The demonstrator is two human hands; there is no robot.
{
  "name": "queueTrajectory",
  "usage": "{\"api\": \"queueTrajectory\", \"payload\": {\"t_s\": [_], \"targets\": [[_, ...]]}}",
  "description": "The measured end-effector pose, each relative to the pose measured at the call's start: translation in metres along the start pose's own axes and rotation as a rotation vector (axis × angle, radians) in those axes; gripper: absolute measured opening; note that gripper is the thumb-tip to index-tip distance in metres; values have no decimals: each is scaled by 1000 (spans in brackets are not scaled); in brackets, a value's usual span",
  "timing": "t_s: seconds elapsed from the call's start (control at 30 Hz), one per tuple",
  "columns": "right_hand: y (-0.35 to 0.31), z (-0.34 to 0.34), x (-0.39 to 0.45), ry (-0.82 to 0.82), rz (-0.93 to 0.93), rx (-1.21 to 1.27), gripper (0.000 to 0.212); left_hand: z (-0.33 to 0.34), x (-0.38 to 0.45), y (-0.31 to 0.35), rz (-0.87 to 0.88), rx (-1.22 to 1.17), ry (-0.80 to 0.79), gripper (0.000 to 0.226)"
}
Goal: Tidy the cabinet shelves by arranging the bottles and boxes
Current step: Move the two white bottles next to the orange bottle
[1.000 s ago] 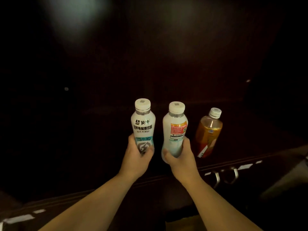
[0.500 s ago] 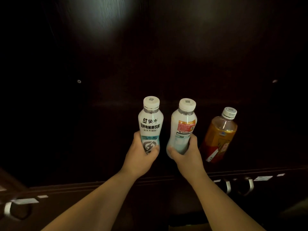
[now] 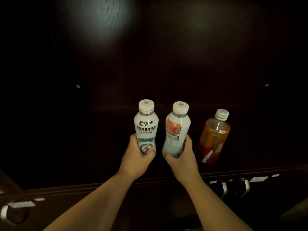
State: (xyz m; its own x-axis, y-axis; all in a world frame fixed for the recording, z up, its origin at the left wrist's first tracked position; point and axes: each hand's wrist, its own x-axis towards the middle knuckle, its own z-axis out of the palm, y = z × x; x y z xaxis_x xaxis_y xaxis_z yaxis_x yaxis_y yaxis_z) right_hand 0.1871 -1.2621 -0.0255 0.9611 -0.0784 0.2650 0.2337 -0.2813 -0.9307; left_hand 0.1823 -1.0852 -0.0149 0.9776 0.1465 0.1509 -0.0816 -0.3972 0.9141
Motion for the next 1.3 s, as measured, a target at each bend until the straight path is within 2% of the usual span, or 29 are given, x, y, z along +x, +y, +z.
{"api": "queueTrajectory", "payload": {"t_s": [0.07, 0.17, 0.3, 0.47, 0.6, 0.87, 1.03, 1.13, 1.3], "targets": [[-2, 3, 0, 30, -4, -32, 88, 0, 0, 0, 0, -5, -3, 58], [-4, 7, 0, 17, 14, -43, 102, 0, -1, -2, 9, -6, 9, 56], [1, 0, 0, -27, 69, -11, 95, 0, -1, -2, 16, -7, 18, 57], [-4, 5, 0, 27, 36, -50, 106, -1, -1, -2, 16, -12, 4, 58], [-1, 0, 0, -26, 86, 0, 95, -1, -1, -2, 8, -2, 0, 58], [-2, 8, 0, 89, 14, -111, 90, -1, 0, -3, 10, 5, 15, 57], [3, 8, -5, 108, 21, -132, 68, -1, 0, -2, 13, 8, 10, 62], [2, 11, -10, 155, 14, -163, 66, 0, 0, -3, 24, 18, -2, 60], [-2, 11, -23, 251, -33, -251, 75, 1, -1, -1, 36, 40, -55, 59]]}}
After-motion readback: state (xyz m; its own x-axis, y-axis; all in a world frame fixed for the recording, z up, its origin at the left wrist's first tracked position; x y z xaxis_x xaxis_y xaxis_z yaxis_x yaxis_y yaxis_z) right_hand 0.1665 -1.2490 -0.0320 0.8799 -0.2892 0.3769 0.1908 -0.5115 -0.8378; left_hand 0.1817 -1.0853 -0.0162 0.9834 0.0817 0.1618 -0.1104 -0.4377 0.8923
